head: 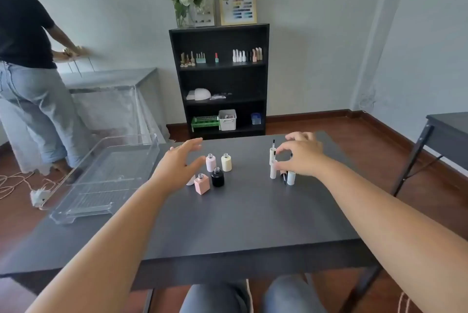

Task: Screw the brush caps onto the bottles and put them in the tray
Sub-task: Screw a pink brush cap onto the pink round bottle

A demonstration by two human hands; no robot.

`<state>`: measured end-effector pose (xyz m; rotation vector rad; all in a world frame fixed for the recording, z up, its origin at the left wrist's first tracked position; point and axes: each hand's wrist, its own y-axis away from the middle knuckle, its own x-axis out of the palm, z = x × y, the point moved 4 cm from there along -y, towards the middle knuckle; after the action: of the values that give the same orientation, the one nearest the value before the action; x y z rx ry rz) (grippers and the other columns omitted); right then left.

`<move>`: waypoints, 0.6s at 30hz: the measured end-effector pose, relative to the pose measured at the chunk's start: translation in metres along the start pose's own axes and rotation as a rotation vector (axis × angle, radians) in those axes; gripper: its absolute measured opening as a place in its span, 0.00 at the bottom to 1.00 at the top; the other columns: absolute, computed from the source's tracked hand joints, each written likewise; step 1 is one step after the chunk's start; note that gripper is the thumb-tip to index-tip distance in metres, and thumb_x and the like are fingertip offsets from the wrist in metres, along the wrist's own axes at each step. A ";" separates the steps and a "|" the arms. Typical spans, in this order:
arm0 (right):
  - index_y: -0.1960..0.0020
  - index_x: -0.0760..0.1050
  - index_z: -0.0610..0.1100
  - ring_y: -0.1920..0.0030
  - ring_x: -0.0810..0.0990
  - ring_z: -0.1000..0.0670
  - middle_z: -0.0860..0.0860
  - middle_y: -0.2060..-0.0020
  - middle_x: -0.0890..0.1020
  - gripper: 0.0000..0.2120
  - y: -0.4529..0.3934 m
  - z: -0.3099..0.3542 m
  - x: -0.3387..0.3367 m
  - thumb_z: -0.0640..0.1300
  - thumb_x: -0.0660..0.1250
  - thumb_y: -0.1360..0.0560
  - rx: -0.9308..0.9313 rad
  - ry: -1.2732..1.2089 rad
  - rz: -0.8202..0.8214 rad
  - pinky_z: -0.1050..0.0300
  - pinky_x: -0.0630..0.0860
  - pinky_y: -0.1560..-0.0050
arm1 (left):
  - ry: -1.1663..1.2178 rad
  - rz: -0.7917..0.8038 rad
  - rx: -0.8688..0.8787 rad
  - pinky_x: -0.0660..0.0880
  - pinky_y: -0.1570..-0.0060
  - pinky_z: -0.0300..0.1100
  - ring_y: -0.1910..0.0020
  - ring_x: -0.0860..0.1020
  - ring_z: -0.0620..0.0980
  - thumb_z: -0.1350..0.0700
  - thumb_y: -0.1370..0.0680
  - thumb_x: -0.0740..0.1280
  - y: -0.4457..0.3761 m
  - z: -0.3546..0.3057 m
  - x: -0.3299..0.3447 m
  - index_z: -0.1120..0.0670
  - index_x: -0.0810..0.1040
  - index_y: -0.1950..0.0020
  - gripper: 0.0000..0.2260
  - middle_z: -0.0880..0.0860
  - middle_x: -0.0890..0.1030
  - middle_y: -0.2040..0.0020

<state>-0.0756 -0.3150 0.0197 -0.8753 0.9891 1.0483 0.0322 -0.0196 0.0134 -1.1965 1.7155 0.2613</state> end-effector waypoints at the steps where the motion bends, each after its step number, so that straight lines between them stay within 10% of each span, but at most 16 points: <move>1: 0.48 0.78 0.64 0.30 0.56 0.45 0.52 0.31 0.67 0.15 0.000 0.001 0.003 0.63 0.68 0.34 0.010 0.033 0.006 0.46 0.57 0.37 | 0.023 -0.025 -0.007 0.73 0.52 0.44 0.71 0.75 0.43 0.44 0.22 0.64 0.000 0.002 -0.002 0.40 0.66 0.29 0.22 0.40 0.77 0.36; 9: 0.56 0.79 0.63 0.28 0.52 0.43 0.52 0.29 0.66 0.08 -0.003 0.003 0.015 0.59 0.69 0.34 0.071 0.094 -0.073 0.46 0.53 0.36 | 0.071 -0.041 -0.056 0.71 0.48 0.40 0.43 0.76 0.45 0.48 0.22 0.66 -0.021 0.031 0.006 0.44 0.71 0.32 0.19 0.43 0.79 0.39; 18: 0.65 0.80 0.61 0.28 0.50 0.44 0.56 0.30 0.68 0.08 -0.006 -0.004 0.028 0.63 0.71 0.34 0.168 0.063 -0.138 0.44 0.48 0.35 | 0.133 0.002 -0.106 0.69 0.44 0.40 0.39 0.74 0.44 0.48 0.23 0.67 -0.034 0.043 0.018 0.45 0.72 0.32 0.19 0.43 0.79 0.41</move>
<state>-0.0651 -0.3123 -0.0070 -0.8301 1.0388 0.8132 0.0847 -0.0189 -0.0109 -1.3147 1.8363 0.2819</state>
